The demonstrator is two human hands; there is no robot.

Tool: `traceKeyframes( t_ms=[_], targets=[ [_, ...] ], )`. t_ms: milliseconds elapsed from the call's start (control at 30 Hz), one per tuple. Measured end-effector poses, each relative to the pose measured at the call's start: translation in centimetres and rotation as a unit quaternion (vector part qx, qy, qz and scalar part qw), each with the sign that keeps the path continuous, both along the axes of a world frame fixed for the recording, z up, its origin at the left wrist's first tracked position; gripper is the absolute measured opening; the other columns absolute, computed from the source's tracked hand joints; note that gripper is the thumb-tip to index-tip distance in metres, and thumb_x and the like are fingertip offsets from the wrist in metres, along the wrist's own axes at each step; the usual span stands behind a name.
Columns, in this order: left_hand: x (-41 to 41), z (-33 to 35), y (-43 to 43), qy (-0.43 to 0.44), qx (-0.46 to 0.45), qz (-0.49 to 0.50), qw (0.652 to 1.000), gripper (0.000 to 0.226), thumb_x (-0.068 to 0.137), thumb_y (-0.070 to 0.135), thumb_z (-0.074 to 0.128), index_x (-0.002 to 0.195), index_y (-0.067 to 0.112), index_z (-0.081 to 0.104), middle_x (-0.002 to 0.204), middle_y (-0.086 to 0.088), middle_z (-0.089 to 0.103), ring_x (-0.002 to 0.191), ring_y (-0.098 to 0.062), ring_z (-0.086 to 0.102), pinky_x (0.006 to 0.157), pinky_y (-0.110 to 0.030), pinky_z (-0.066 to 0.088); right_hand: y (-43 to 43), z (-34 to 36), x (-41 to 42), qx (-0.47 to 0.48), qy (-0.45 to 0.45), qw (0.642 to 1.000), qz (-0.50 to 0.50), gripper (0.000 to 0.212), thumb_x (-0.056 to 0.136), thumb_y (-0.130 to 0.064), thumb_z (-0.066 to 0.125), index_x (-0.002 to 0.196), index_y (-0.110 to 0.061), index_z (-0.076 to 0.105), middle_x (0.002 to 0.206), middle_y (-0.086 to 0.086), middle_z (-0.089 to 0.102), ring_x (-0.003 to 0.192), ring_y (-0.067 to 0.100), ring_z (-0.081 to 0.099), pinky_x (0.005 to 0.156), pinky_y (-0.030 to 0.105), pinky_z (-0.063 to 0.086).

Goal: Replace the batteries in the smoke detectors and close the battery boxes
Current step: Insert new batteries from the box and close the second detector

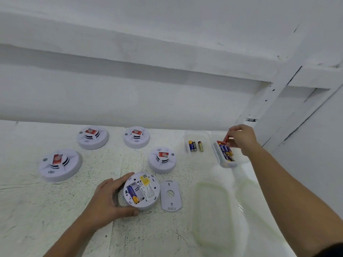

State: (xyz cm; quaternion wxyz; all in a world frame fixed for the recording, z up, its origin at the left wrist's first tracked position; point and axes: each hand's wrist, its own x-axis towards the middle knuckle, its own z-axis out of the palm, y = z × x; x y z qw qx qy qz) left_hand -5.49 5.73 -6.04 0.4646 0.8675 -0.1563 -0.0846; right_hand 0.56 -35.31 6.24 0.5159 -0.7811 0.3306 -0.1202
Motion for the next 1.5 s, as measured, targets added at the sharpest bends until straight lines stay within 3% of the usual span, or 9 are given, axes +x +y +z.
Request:
traceKeyframes(
  t_ms=[67,167,367,533,700,867,967,1133,1500],
  targets=[
    [0.0,0.2,0.0,-0.003,0.002,-0.003,1.000,0.104,0.032,0.075,0.077,0.128,0.055,0.042,0.100,0.032,0.058,0.110,-0.016,0.040,0.105,-0.040,0.029,1.9,1.7,-0.8,0.168,-0.048,0.984,0.022,0.016,0.091,0.006,0.051,0.104,-0.003,0.053,0.082,0.017,0.059,0.063,0.025,0.064,0.050,0.030,0.058],
    [-0.4,1.0,-0.2,0.010,0.011,-0.012,1.000,0.104,0.033,0.071,0.074,0.128,0.057,0.034,0.104,0.030,0.053,0.116,-0.014,0.031,0.107,-0.034,0.022,5.7,2.9,-2.2,0.292,-0.057,0.951,0.084,0.015,0.091,0.005,0.050,0.105,0.001,0.056,0.076,0.014,0.057,0.068,0.025,0.061,0.055,0.028,0.058],
    [-0.1,1.4,-0.3,0.027,0.050,-0.040,0.998,0.113,0.023,0.094,0.056,0.127,0.064,0.022,0.112,0.037,0.041,0.116,-0.008,0.024,0.105,-0.031,0.017,13.9,1.7,-4.7,0.322,0.004,0.924,0.209,0.010,0.090,0.003,0.054,0.098,-0.002,0.057,0.078,0.017,0.061,0.066,0.024,0.062,0.059,0.030,0.058],
    [0.2,1.7,-0.4,0.034,0.066,-0.058,0.996,0.108,0.024,0.098,0.048,0.123,0.064,0.019,0.107,0.038,0.037,0.112,-0.004,0.026,0.105,-0.027,0.009,20.1,-1.2,-6.6,0.181,0.032,0.935,0.303,0.017,0.084,0.002,0.065,0.099,-0.002,0.058,0.073,0.016,0.064,0.060,0.024,0.065,0.063,0.035,0.060],
    [0.4,0.7,-0.7,-0.011,0.100,-0.051,0.994,0.123,0.024,0.100,0.042,0.136,0.055,0.021,0.120,0.024,0.048,0.118,-0.005,0.032,0.101,-0.023,0.007,23.8,-4.2,-7.7,-0.137,0.013,0.930,0.341,0.016,0.082,-0.021,0.070,0.095,-0.021,0.061,0.080,-0.003,0.067,0.067,0.001,0.061,0.058,0.009,0.048],
    [0.2,0.2,-0.7,-0.037,0.098,-0.036,0.994,0.122,0.027,0.096,0.051,0.138,0.051,0.026,0.117,0.024,0.048,0.114,-0.001,0.033,0.100,-0.023,0.006,25.3,-5.7,-8.4,-0.176,-0.005,0.925,0.336,0.012,0.080,-0.016,0.068,0.091,-0.018,0.063,0.080,0.001,0.069,0.076,0.014,0.064,0.070,0.031,0.054],
    [0.0,0.4,-0.8,-0.055,0.085,-0.027,0.994,0.107,0.038,0.088,0.060,0.134,0.052,0.030,0.112,0.027,0.051,0.110,0.003,0.035,0.100,-0.022,0.007,25.4,-6.2,-8.2,-0.214,0.010,0.919,0.332,0.014,0.077,-0.026,0.070,0.090,-0.025,0.064,0.084,-0.010,0.067,0.087,0.016,0.063,0.084,0.040,0.050],
    [-0.1,0.0,-0.7,-0.065,0.097,-0.015,0.993,0.107,0.041,0.088,0.058,0.137,0.048,0.032,0.115,0.023,0.052,0.114,0.002,0.036,0.104,-0.024,0.008,25.7,-6.3,-8.5,-0.176,0.003,0.931,0.321,0.016,0.077,-0.017,0.073,0.092,-0.016,0.067,0.088,0.000,0.068,0.081,0.008,0.062,0.064,0.010,0.050],
    [-0.4,0.2,-0.5,-0.096,0.122,-0.025,0.988,0.110,0.047,0.091,0.051,0.142,0.039,0.030,0.118,0.020,0.050,0.112,0.001,0.034,0.108,-0.029,0.007,25.4,-5.3,-8.2,-0.178,0.045,0.910,0.372,0.015,0.076,-0.015,0.075,0.085,-0.015,0.063,0.088,0.001,0.064,0.072,0.004,0.053,0.061,0.003,0.040]
  ],
)
